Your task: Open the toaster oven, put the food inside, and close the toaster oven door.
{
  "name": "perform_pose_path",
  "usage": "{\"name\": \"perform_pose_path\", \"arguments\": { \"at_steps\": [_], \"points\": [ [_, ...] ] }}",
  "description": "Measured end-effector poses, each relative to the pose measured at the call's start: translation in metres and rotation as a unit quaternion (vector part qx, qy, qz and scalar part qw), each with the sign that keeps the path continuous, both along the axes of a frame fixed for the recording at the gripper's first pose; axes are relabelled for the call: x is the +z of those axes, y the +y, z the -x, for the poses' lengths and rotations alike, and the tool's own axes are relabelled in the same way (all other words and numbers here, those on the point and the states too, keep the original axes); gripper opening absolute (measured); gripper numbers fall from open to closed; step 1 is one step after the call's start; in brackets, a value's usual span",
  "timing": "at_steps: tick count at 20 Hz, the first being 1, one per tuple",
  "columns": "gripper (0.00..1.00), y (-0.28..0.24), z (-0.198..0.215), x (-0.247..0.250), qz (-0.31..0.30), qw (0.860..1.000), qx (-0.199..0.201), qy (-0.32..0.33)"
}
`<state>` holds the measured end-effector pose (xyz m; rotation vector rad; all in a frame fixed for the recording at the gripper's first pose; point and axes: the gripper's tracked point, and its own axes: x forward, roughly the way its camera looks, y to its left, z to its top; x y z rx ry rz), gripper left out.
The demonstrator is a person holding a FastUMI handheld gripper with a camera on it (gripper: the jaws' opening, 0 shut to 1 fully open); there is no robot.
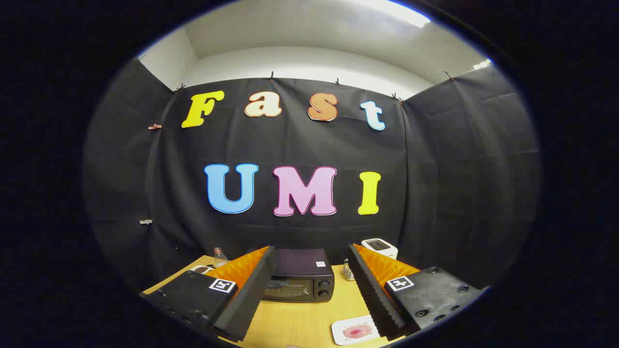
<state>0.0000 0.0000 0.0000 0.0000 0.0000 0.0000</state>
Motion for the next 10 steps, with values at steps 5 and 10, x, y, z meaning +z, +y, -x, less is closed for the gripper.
{"name": "perform_pose_path", "arguments": {
  "at_steps": [5,10],
  "points": [
    [0.98,0.0,-0.006,0.003,0.013,1.0,0.008,-0.006],
    [0.98,0.0,-0.012,0.0,0.013,1.0,0.013,0.002]
  ]
}}
